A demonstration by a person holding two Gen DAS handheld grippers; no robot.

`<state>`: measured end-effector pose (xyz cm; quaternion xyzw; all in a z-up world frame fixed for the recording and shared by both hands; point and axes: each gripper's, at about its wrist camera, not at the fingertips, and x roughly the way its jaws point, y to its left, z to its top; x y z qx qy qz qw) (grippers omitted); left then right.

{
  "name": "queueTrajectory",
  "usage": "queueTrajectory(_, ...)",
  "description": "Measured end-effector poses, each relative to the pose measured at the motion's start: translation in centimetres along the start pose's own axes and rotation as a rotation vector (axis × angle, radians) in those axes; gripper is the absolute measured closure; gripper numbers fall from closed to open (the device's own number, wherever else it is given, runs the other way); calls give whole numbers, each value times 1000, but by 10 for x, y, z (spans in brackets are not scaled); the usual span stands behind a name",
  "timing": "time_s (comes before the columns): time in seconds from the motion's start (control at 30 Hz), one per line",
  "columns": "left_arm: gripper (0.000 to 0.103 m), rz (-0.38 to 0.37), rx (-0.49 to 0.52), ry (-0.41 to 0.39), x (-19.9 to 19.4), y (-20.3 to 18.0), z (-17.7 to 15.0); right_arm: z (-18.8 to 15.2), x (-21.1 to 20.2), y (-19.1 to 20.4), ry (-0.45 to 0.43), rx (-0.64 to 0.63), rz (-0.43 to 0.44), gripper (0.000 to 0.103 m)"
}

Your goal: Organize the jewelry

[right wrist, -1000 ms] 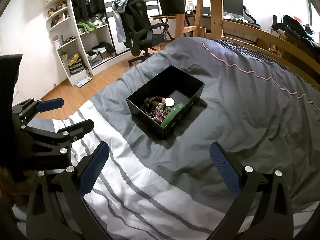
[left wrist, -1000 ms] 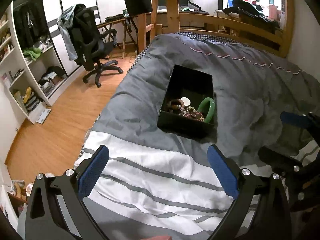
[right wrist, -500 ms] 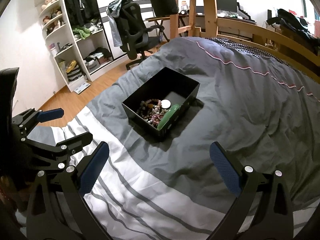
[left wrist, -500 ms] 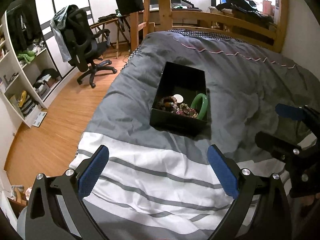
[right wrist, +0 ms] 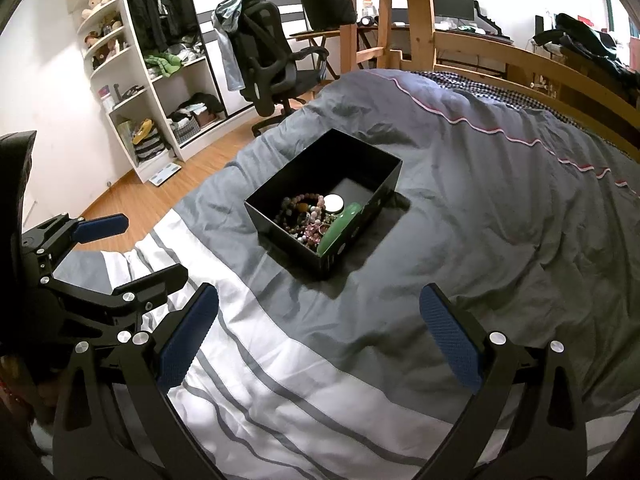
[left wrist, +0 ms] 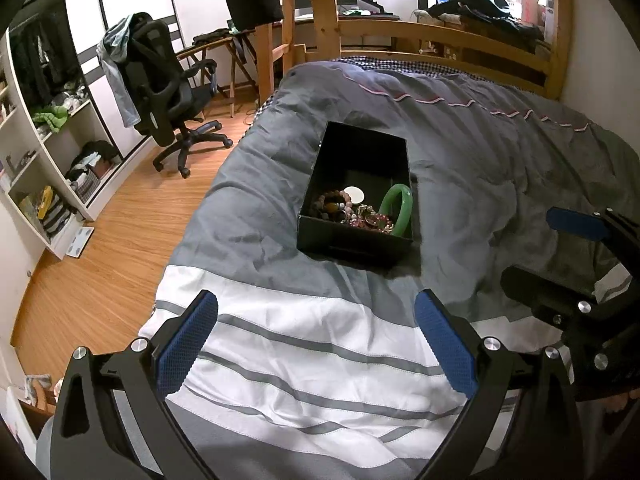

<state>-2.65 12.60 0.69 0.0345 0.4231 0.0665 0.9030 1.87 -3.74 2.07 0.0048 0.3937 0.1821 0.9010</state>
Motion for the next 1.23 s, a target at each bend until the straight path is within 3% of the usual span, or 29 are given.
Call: queueTrajectory(1.23, 6, -10, 26, 8, -1, -4, 1, -6, 7, -3, 10, 24, -12, 4)
